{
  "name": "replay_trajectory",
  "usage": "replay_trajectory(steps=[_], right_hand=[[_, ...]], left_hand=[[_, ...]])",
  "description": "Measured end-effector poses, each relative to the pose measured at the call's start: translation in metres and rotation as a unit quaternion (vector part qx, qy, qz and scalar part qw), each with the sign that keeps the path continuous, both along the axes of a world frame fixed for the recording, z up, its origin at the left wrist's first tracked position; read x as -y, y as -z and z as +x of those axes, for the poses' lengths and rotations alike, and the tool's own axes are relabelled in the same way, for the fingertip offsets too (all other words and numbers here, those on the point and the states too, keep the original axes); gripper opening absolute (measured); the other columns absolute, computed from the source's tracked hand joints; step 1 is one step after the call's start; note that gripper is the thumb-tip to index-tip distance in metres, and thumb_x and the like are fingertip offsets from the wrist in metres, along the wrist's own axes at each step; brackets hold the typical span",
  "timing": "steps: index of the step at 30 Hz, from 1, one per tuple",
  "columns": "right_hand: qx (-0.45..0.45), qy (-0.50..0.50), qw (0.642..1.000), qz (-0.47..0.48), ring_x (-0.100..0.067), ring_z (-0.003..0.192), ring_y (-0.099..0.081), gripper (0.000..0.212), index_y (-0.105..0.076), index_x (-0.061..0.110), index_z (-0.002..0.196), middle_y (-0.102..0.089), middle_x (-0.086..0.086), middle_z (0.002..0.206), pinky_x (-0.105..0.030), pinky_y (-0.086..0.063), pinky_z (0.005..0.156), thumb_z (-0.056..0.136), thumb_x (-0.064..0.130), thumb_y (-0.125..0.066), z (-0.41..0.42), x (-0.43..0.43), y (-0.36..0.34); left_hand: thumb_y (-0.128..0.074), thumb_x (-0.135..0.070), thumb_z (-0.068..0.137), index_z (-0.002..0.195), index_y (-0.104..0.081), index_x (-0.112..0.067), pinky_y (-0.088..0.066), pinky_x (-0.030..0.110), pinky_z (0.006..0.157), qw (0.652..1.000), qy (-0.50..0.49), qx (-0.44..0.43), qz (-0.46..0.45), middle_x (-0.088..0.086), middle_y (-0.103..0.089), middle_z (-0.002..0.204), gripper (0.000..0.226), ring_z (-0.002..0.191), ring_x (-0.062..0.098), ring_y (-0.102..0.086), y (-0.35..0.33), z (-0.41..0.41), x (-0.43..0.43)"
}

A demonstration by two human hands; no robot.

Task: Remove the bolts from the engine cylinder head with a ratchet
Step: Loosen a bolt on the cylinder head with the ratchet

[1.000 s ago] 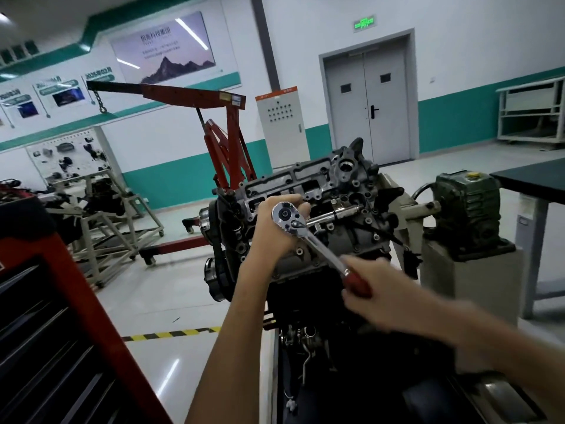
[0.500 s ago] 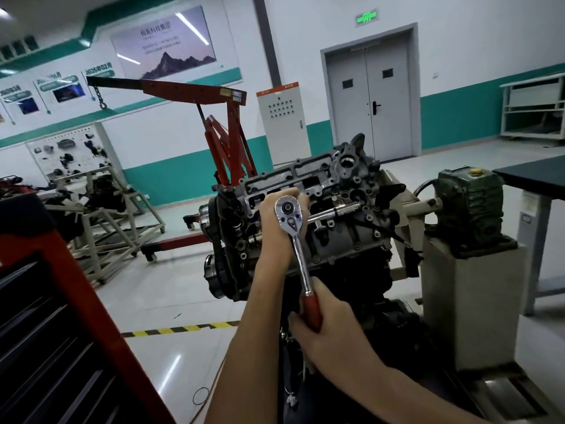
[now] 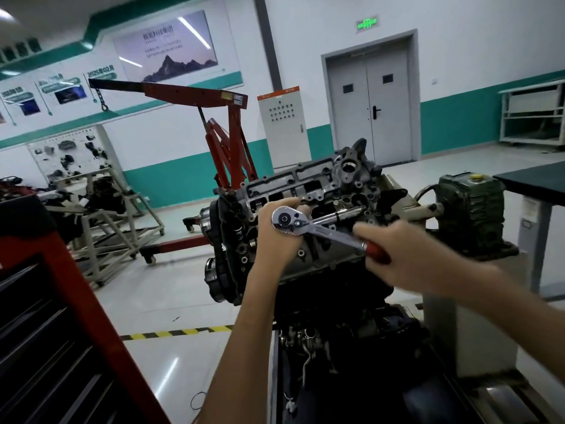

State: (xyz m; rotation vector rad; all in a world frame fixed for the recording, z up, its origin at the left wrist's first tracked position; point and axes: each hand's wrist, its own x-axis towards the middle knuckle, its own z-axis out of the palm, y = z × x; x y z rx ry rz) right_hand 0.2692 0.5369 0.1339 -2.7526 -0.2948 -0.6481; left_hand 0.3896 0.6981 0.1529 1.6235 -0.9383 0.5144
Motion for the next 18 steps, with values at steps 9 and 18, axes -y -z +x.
replay_trajectory(steps=[9, 18], right_hand=[[-0.002, -0.074, 0.928, 0.365, -0.007, 0.037, -0.039, 0.017, -0.046, 0.018, 0.083, -0.044, 0.000, 0.054, -0.017, -0.035, 0.038, 0.081, 0.005, -0.056, -0.007, -0.110, 0.069], [0.069, 0.057, 0.979, -0.183, 0.003, 0.046, -0.046, 0.015, -0.051, 0.020, 0.092, -0.046, 0.011, 0.052, -0.013, -0.032, 0.041, 0.081, 0.012, -0.058, 0.002, 0.033, -0.051]], left_hand=[[-0.056, 0.011, 0.085, 0.049, -0.034, -0.018, -0.023, 0.009, 0.045, 0.998, -0.032, -0.018, -0.043, -0.014, -0.028, 0.040, 0.052, 0.037, 0.000, -0.031, 0.002, -0.003, 0.008], [-0.054, -0.002, 0.081, 0.052, -0.039, -0.014, -0.024, 0.030, 0.053, 0.987, 0.039, 0.051, 0.146, 0.001, -0.035, 0.051, 0.035, 0.055, 0.016, -0.031, -0.012, -0.005, -0.006]])
